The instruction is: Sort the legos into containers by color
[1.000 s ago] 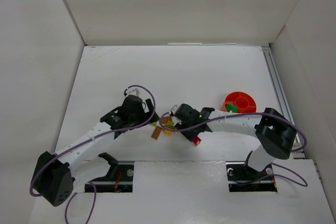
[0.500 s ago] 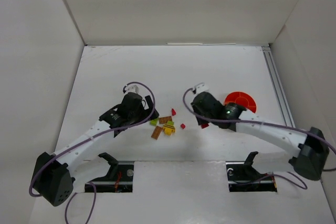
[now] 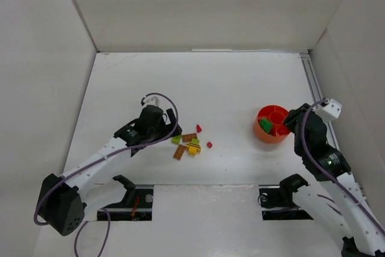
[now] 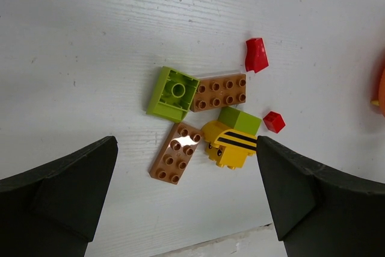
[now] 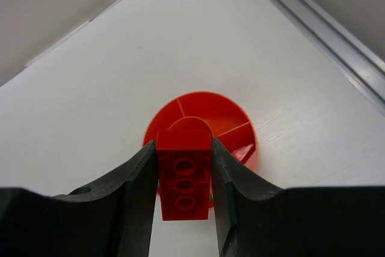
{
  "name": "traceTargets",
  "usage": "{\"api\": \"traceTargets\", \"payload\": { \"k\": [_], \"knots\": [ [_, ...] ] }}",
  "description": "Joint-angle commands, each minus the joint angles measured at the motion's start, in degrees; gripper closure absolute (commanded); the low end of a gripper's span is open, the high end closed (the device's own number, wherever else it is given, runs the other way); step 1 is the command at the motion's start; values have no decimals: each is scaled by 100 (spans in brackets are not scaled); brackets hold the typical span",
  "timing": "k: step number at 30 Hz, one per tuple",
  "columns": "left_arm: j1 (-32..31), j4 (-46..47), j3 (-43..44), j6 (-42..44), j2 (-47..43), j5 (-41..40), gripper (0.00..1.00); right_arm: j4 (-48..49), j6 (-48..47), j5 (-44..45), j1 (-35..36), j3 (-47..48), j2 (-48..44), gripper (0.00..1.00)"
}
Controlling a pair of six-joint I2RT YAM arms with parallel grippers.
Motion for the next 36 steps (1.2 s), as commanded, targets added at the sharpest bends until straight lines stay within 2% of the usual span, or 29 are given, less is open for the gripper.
{"api": "traceTargets", "payload": {
  "k": [1,5,12,25,26,32,35,36],
  "knots": [
    [80,97,285,73,-12,-47,0,255,204,539,-257,-271,24,74],
    [80,97,285,73,-12,-47,0,255,467,662,-416,-481,156,74],
    [80,45,337,73,173,-47,0,1045,722,767,-416,-1167,218,72],
    [133,44,337,73,225,-47,0,1862,547,873,-416,-1853,323,70],
    [133,44,337,73,225,-47,0,1933,486,804,-416,-1915,323,67],
    [133,-9,337,73,225,-47,0,1986,432,803,-416,-1968,323,63],
    [133,-9,337,73,225,-47,0,1933,432,698,-416,-1968,323,53],
    [133,-9,337,73,225,-47,0,1933,432,698,-416,-1968,323,45]
  ]
}}
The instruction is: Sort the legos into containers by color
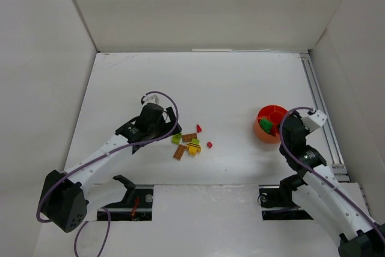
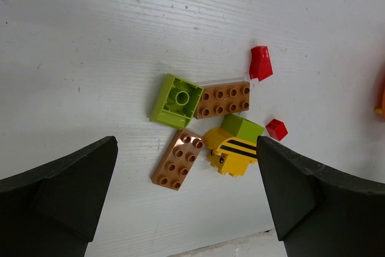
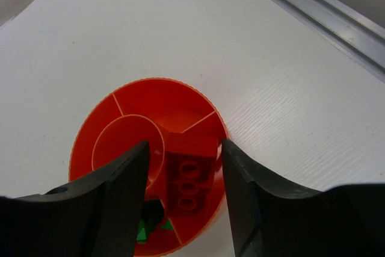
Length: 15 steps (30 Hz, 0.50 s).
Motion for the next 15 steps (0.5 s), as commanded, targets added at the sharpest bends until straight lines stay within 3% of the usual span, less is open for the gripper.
{"api": "traceTargets", "payload": {
  "k": [1,4,11,15],
  "knots": [
    [30,-26,233,71,2,-44,0,270,-48,-43,-27,6,-33,43],
    [30,-78,233,71,-50,-44,0,270,-48,-44,-27,6,-33,35],
    [30,-79,233,71,-50,-44,0,225,-258,-271,-27,189,90,34],
    [83,61,233,71,-50,166,0,1225,-2370,-1665,-27,575,326,29]
  ]
}}
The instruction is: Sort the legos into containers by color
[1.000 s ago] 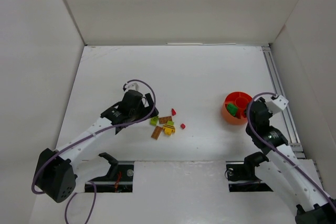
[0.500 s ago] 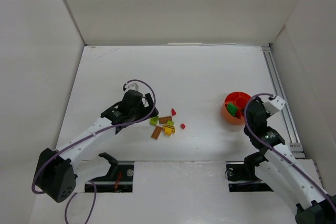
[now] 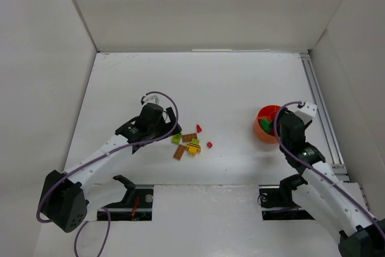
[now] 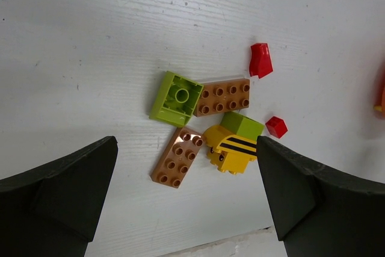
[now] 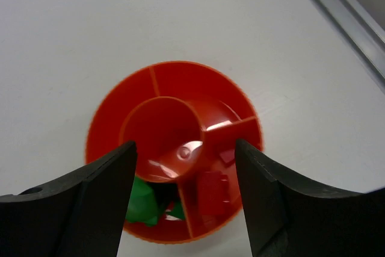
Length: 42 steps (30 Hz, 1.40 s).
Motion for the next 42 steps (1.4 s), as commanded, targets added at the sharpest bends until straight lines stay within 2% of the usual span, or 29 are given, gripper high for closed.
{"api": "traceTargets", "payload": {
  "k": [1,2,5,7,9,10,13,17,21,29,35,37,42],
  "knots": [
    [43,94,233,121,2,184,0,1101,-1836,-1475,-23,640,231,29],
    [43,164,233,121,55,263,0,1102,-2040,-2289,-23,798,371,29],
    [43,305,171,121,178,316,0,1015,-2849,-3872,161,1369,1196,24],
    [43,305,171,121,248,316,0,936,-2973,-4230,494,1702,1862,23],
    [43,305,171,69,301,316,0,935,-3026,-4231,871,1879,2269,23],
    [43,305,119,8,301,316,0,996,-3026,-4109,1335,2063,2471,23],
    [43,305,-13,-106,231,316,0,1067,-3026,-3695,2110,2415,3367,23],
    [96,305,-181,-221,56,386,0,1172,-2798,-3774,2472,3100,4545,31],
    [96,253,-303,-335,-85,334,0,1452,-2692,-3914,2604,3444,5555,33],
    [96,68,-426,-388,-463,334,0,1453,-2376,-3563,2605,3770,6506,34],
    [96,68,-427,-388,-516,281,0,1453,-2182,-3378,2605,3875,6700,43],
    [96,68,-479,-388,-516,281,0,1453,-2182,-3378,2605,3875,6771,50],
    [96,68,-479,-388,-569,281,0,1453,-2060,-3510,2710,3875,6832,53]
  ]
}}
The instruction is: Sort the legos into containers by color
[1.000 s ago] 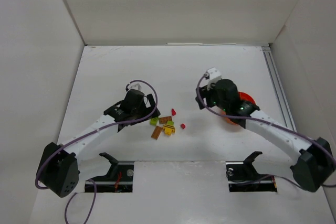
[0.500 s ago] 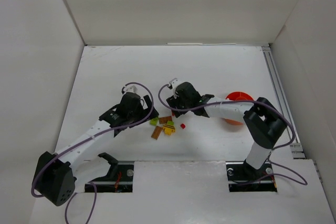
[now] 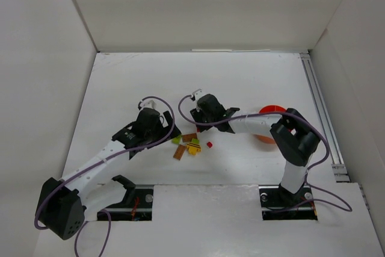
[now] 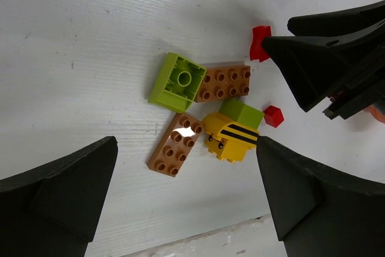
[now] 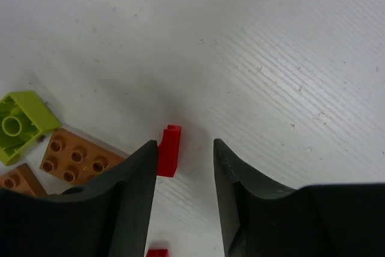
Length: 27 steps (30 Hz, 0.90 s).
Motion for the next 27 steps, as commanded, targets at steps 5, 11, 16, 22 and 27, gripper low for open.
{"api": "traceTargets", "payload": {
  "k": [5,11,16,22,27],
  "knots": [
    [22,-17,-99,-87,-215,-47,0,188,291,-62,241,249,140,50],
    [22,-17,-152,-87,-267,-47,0,188,414,0,356,302,193,58],
    [22,-70,-152,-87,-320,-47,0,188,546,184,356,250,193,72],
    [22,-70,-152,-87,-373,-47,0,-40,441,299,356,135,70,78],
    [22,-70,-152,-87,-373,-47,0,-462,441,790,356,135,-711,84]
  ]
}}
